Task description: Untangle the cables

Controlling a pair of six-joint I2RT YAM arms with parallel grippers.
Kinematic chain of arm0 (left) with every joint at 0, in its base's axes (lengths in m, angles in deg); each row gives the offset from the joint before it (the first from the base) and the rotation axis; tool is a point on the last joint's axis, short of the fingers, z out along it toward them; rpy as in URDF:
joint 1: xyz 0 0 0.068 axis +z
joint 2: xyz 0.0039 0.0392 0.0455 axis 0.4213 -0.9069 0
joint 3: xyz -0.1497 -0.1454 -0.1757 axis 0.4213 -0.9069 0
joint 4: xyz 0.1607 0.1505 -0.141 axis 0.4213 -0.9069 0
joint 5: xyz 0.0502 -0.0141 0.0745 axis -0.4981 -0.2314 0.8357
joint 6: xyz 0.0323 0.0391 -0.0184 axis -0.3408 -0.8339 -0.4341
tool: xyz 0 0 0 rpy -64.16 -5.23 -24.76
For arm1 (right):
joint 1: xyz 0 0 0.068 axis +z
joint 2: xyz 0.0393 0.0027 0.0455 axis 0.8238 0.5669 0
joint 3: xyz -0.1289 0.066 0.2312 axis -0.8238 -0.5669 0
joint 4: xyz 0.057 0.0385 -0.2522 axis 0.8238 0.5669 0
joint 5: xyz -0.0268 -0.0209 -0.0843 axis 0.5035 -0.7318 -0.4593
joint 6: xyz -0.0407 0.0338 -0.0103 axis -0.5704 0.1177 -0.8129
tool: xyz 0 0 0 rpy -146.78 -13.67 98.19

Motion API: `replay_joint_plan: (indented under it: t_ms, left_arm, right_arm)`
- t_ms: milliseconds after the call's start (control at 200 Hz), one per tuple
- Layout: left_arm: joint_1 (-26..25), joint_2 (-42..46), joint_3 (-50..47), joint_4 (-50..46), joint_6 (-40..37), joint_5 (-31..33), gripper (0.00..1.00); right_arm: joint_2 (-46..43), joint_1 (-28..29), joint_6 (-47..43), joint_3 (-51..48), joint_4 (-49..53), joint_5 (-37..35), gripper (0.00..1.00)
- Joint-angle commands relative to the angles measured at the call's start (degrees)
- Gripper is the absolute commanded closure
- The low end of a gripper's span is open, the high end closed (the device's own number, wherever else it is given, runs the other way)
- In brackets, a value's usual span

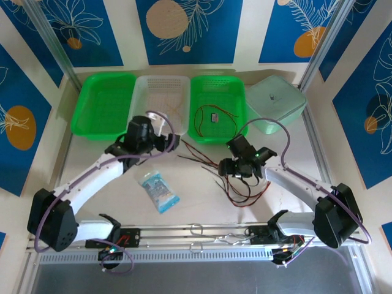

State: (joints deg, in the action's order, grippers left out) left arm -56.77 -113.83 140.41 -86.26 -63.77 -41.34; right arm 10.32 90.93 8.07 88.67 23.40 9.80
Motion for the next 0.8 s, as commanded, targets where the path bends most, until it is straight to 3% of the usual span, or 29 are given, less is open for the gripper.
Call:
replay_joint_plan:
  t_ms: [0, 175, 360, 795]
  left_arm:
    - [-4.72, 1.89, -4.36, 3.75, 6.45, 3.93, 0.17]
    - [-9.71, 2.66, -9.58, 6.00, 10.29, 7.16, 0.16]
    - [-10.11, 1.25, -9.26, 5.36, 9.84, 9.40, 0.16]
    - [-10.37, 0.82, -8.22, 3.63, 11.43, 9.94, 0.16]
  right_arm:
    - [-0.84, 1.35, 4.16, -2.96, -3.44, 0.63, 0.42]
    - [1.81, 2.15, 3.19, -6.31, -10.28, 0.98, 0.55]
    - [6.76, 1.95, -3.45, -3.64, -9.74, -0.02, 0.67]
    - [13.48, 2.51, -7.09, -0.07, -8.88, -3.02, 0.78]
